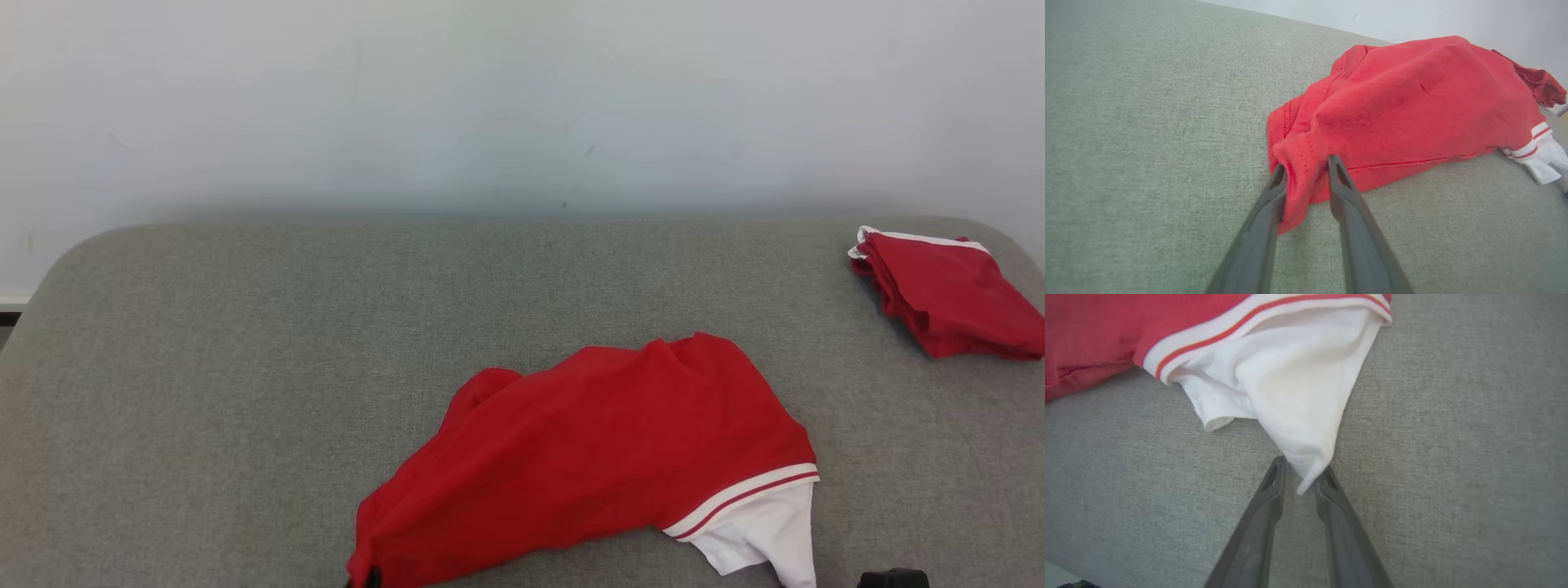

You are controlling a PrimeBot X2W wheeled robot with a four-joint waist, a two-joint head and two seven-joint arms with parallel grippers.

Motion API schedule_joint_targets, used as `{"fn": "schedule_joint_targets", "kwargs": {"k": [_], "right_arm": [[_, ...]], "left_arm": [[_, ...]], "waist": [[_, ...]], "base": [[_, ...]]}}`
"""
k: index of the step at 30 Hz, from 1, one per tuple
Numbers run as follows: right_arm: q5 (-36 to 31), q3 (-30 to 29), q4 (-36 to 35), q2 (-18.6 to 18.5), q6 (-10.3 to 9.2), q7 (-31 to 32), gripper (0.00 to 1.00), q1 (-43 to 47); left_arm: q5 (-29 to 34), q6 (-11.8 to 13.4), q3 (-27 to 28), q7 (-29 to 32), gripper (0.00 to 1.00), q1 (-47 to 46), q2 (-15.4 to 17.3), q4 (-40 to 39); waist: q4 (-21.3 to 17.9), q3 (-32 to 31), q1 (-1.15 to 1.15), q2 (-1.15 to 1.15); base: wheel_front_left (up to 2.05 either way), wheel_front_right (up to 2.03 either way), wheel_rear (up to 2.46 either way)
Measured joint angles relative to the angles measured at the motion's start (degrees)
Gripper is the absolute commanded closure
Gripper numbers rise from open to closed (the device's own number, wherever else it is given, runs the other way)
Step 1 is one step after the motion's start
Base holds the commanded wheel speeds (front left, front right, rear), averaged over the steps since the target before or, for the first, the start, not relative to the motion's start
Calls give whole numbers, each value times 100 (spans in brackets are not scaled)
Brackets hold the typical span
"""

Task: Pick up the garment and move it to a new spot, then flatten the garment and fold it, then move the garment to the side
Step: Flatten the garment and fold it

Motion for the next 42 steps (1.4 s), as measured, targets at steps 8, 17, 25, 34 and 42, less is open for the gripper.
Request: {"fn": "schedule_joint_targets", "kwargs": {"k": [8,17,25,34,42], "right_arm": [[1163,129,-275,19,0,-40,100,216],[2052,146,-1772,-453,0,365,100,710],[2366,-208,-2568,-742,0,904,100,-66],[2704,-790,-2073,-753,0,1452,100,-2803],[2419,-955,-655,-309,-1,1952,100,-6369]], "left_arm": [[-60,0,-77,0,100,271,126,-343],[5,0,18,0,100,705,482,-1302],[-335,-1,-669,231,100,-725,1308,-1797],[-2195,-1,-1658,1131,100,-3915,2335,-2067],[-3292,-1,-2081,1613,100,-7088,2610,-1360]], "waist": [[30,-74,0,0],[-58,-112,0,0],[-83,45,0,0],[-93,664,2,0],[-147,1557,3,1]], "base": [[0,0,0],[0,0,0],[0,0,0],[0,0,0],[0,0,0]]}}
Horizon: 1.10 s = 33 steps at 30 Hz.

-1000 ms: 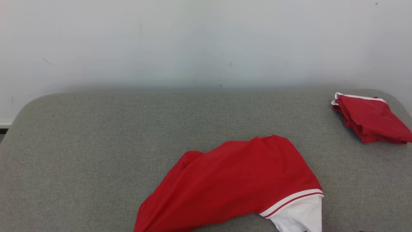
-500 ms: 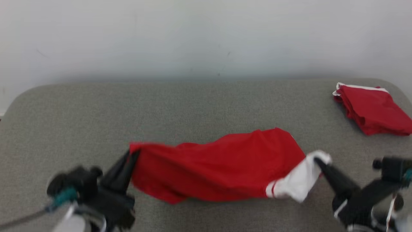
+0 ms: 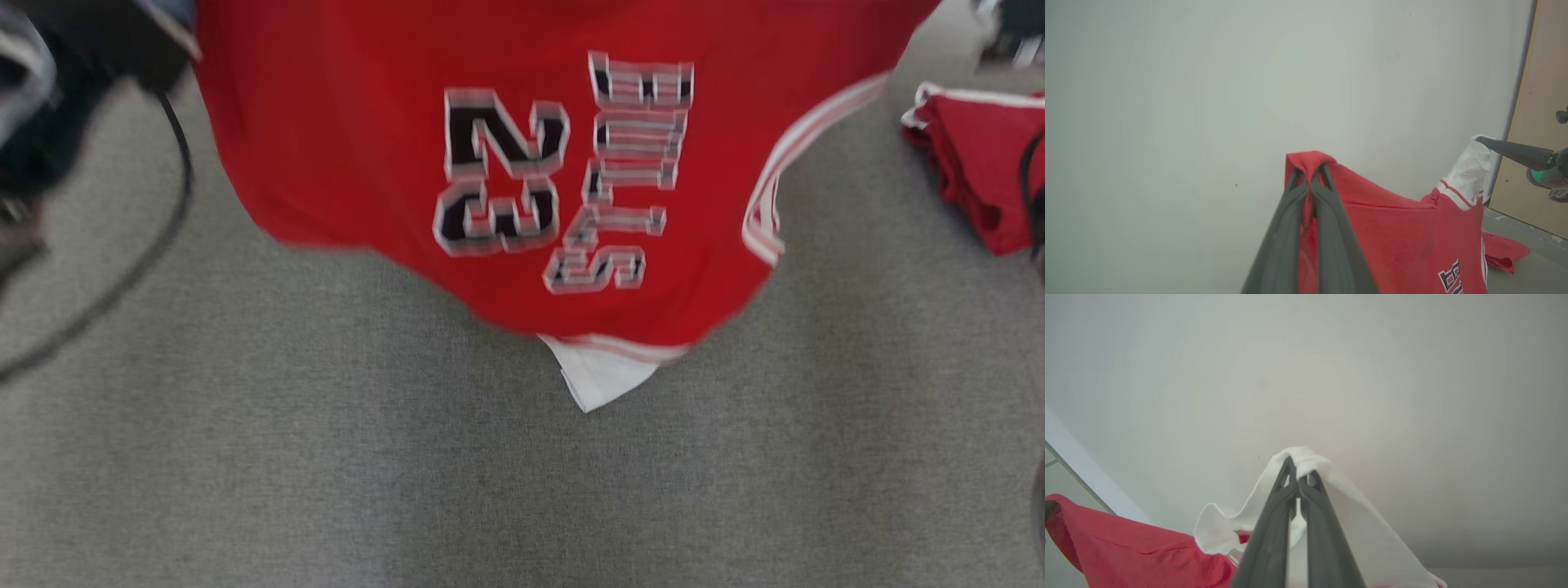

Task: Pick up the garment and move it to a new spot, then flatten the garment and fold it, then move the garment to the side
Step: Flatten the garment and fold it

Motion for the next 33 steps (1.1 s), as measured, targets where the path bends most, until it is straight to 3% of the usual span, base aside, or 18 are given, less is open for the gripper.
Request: {"fn": "schedule_joint_targets", "kwargs": {"k": [8,16,25,33], "right_arm": [[-608,-171,1539,453,0,-58,100,-2738],[-1281,-189,2727,680,0,-536,100,-4257],[-1300,-51,3238,687,0,-802,100,-4614],[-443,301,2583,302,0,-672,100,-3646]], "left_arm": [[-545,1,-240,0,100,-2179,-130,934],[-938,1,-595,-297,100,-3177,-326,1777],[-1400,0,-1166,-541,100,-3279,-346,1947],[-2052,1,-1528,-1188,100,-2511,-304,1321]], "waist": [[-119,842,0,1],[-302,1228,-2,1],[-378,1324,-3,0],[-287,1282,-2,0]], "base": [[0,0,0],[0,0,0],[0,0,0],[0,0,0]]}}
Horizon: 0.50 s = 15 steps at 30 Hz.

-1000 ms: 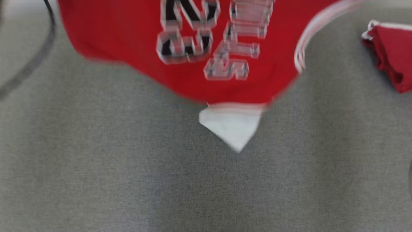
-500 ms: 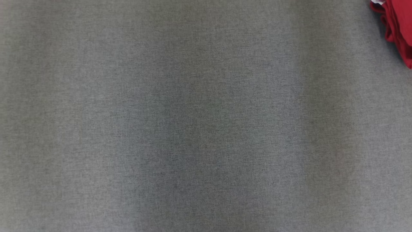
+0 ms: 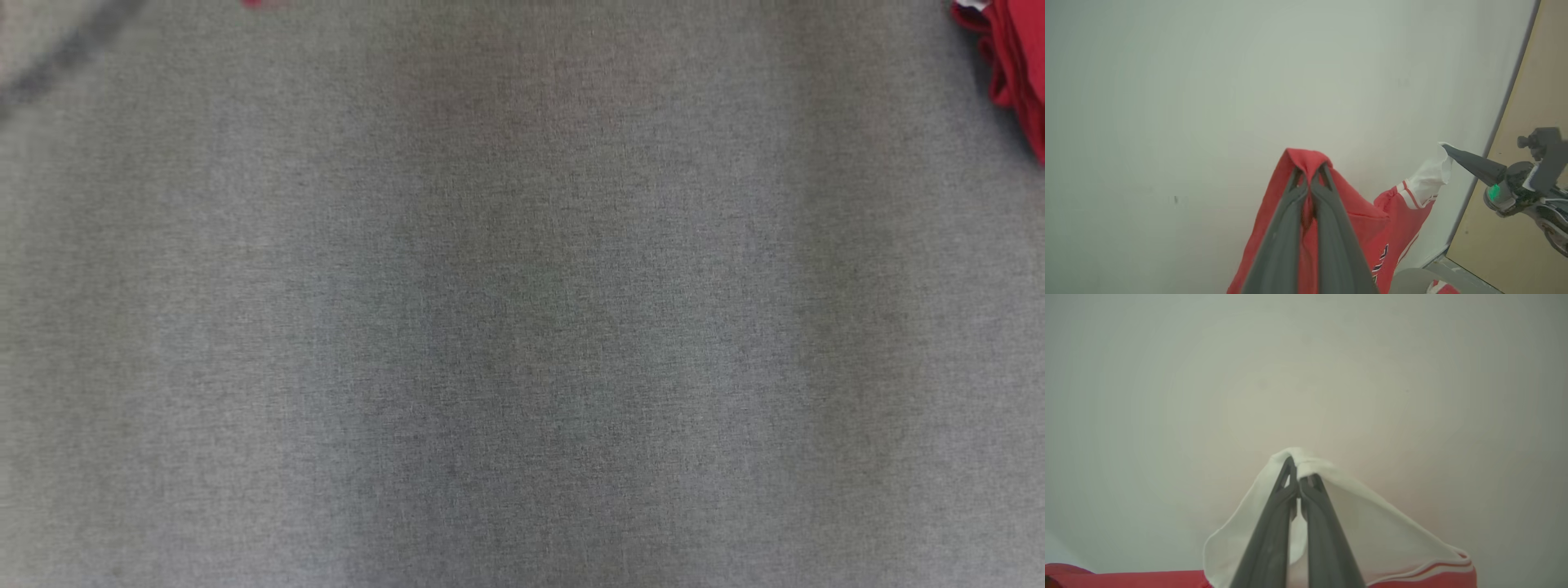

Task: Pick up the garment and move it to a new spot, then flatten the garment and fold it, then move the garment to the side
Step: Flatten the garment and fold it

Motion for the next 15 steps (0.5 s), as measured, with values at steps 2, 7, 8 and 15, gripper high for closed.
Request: {"fn": "schedule_joint_targets", "kwargs": {"k": [2,7,8,15], "right_arm": [[321,107,-371,-109,0,54,100,550],[1010,258,-1401,-388,0,166,100,2109],[1117,248,-1629,-455,0,172,100,2429],[1633,-55,-2951,-735,0,282,100,4752]], "left_arm": [[-42,-1,-126,-152,100,394,112,-275],[-205,0,-224,-374,100,1401,434,-888],[-200,-1,-223,-386,100,1616,492,-1025],[-56,0,642,-424,100,3476,526,-1761]], "waist": [[11,-82,0,0],[-29,-389,-1,-1],[-44,-458,-1,-1],[-123,-894,-2,-2]], "base": [[0,0,0],[0,0,0],[0,0,0],[0,0,0]]}}
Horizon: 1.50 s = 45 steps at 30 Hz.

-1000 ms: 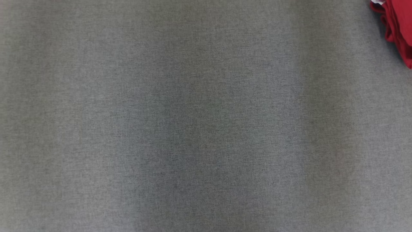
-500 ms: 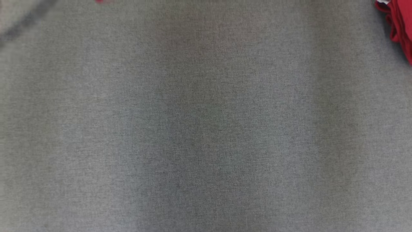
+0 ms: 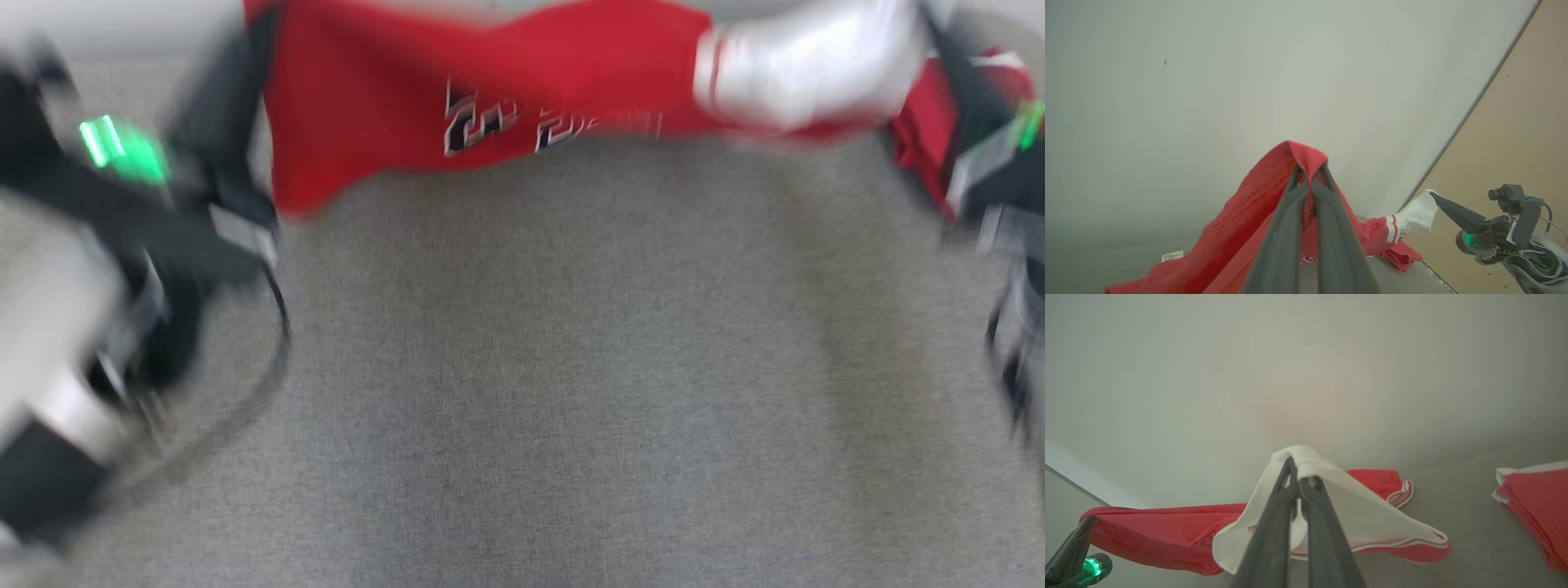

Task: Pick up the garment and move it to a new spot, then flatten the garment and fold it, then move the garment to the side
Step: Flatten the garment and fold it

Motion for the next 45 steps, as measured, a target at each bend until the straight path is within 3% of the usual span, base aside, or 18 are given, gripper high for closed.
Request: {"fn": "schedule_joint_targets", "kwargs": {"k": [2,3,6,12,17,28,39,45], "right_arm": [[134,-187,-616,20,-1,25,100,1298],[134,-187,-616,20,-1,25,100,1298],[231,-433,-1288,157,-9,77,100,2747],[151,-826,-1960,468,-9,293,100,4351],[-138,-1065,-2162,669,-9,453,100,5443],[-246,-1221,-2415,898,-9,1200,100,6701],[415,-1579,-2858,1000,-9,2045,100,7433],[654,-1792,-2782,1115,-9,2314,100,7477]], "left_arm": [[337,-1,420,0,100,1156,-174,-265],[337,-1,420,0,100,1156,-174,-265],[855,0,606,-1,100,2382,-454,-421],[1283,-1,208,0,100,3607,-579,-502],[1483,0,296,-1,100,4348,-599,-301],[2230,0,448,-1,100,5430,-632,555],[2892,-1,1495,0,100,5984,-415,337],[3341,-1,1522,-1,100,6140,-422,312]], "waist": [[-19,-219,0,0],[-19,-219,0,0],[-25,-479,-1,0],[-1,-806,-1,0],[50,-1029,-1,-1],[24,-1361,0,0],[77,-1448,1,0],[139,-1491,1,1]], "base": [[0,0,0],[0,0,0],[0,0,0],[0,0,0],[0,0,0],[0,0,0],[0,0,0],[0,0,0]]}}
